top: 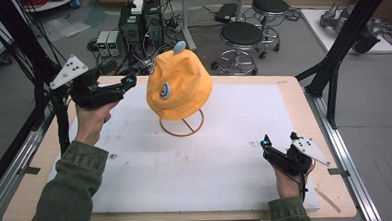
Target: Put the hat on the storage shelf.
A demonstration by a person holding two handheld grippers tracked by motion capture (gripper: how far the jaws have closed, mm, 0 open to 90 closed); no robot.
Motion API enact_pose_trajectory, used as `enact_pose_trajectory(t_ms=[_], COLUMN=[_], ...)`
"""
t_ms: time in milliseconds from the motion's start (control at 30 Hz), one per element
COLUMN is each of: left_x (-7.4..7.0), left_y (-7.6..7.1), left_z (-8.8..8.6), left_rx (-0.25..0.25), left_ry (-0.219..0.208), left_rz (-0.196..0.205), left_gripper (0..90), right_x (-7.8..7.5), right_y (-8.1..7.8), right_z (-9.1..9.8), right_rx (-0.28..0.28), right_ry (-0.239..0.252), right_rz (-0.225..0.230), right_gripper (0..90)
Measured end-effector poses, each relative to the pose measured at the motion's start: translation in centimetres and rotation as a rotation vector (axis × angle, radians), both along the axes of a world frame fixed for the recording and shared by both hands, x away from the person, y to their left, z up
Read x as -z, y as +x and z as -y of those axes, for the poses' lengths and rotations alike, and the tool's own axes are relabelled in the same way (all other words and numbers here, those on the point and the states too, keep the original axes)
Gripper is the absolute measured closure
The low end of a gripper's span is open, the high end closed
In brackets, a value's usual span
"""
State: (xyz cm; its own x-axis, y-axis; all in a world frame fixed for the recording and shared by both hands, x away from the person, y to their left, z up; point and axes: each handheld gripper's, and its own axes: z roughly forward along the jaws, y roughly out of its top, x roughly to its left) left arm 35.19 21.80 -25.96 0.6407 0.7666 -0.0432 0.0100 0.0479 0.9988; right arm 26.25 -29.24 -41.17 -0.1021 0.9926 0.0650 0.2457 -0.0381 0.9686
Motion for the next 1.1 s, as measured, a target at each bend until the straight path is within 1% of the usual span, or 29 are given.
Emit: enact_pose_trajectory(t_ms=[33,67,100,133,167,200,233,333,367,400,433,467,567,633,667,733,900,1000,1100], left_x=[0.5,0.5,1.0,1.5,2.2,3.3,3.8,5.3,5.3,5.8,6.8,7.3,8.6,9.3,9.6,10.1,10.8,11.1,11.6], left_y=[-0.4,-0.4,-0.7,-1.0,-1.4,-2.2,-2.6,-3.5,-3.5,-3.8,-4.4,-4.6,-5.4,-5.9,-6.2,-6.6,-7.2,-7.7,-8.1], left_z=[-0.3,-0.3,-0.7,-0.9,-1.3,-2.0,-2.4,-3.8,-3.8,-4.2,-5.0,-5.2,-5.5,-5.6,-5.5,-5.4,-5.7,-6.2,-6.7], left_rx=[-0.001,-0.001,0.013,0.018,0.008,-0.021,-0.037,-0.096,-0.096,-0.113,-0.127,-0.137,-0.171,-0.198,-0.214,-0.243,-0.286,-0.324,-0.35], left_ry=[-0.016,-0.016,-0.047,-0.068,-0.083,-0.087,-0.091,-0.105,-0.105,-0.11,-0.112,-0.099,-0.059,-0.043,-0.043,-0.026,-0.021,-0.033,-0.03], left_rz=[-0.005,-0.005,-0.011,-0.017,-0.02,-0.022,-0.02,-0.029,-0.029,-0.031,-0.042,-0.053,-0.064,-0.057,-0.052,-0.04,-0.034,-0.023,-0.028], left_gripper=[20.0,19.9,19.9,19.9,19.9,19.9,20.0,20.1,20.1,20.1,20.0,19.1,18.1,18.1,18.0,17.2,17.2,17.2,17.2], right_x=[0.0,0.0,0.1,0.0,0.0,0.0,0.0,0.0,0.0,0.0,0.0,0.0,0.0,-0.1,-0.1,-0.1,-0.1,-0.1,-0.1], right_y=[0.0,0.0,0.0,-0.1,-0.1,-0.2,-0.2,-0.3,-0.4,-0.4,-0.4,-0.4,-0.4,-0.5,-0.5,-0.7,-0.9,-1.0,-1.2], right_z=[-0.1,-0.1,-0.1,-0.2,-0.2,-0.2,-0.2,-0.2,-0.2,-0.1,-0.1,-0.1,-0.1,-0.2,-0.2,-0.2,-0.2,-0.3,-0.3], right_rx=[-0.001,-0.001,0.0,0.0,0.0,0.002,0.003,0.011,0.012,0.015,0.016,0.017,0.02,0.022,0.021,0.022,0.03,0.033,0.033], right_ry=[0.003,0.003,-0.002,-0.005,-0.007,-0.007,-0.004,-0.004,-0.004,-0.002,-0.001,-0.003,-0.007,-0.006,-0.008,-0.014,-0.019,-0.021,-0.025], right_rz=[-0.006,-0.006,-0.001,-0.003,0.001,0.004,0.004,0.011,0.011,0.011,0.011,0.014,0.016,0.015,0.019,0.025,0.03,0.034,0.039], right_gripper=[9.7,9.7,9.6,9.6,9.7,9.6,9.7,9.7,9.6,9.6,9.6,9.6,9.6,9.7,9.6,9.7,9.7,9.7,9.7])
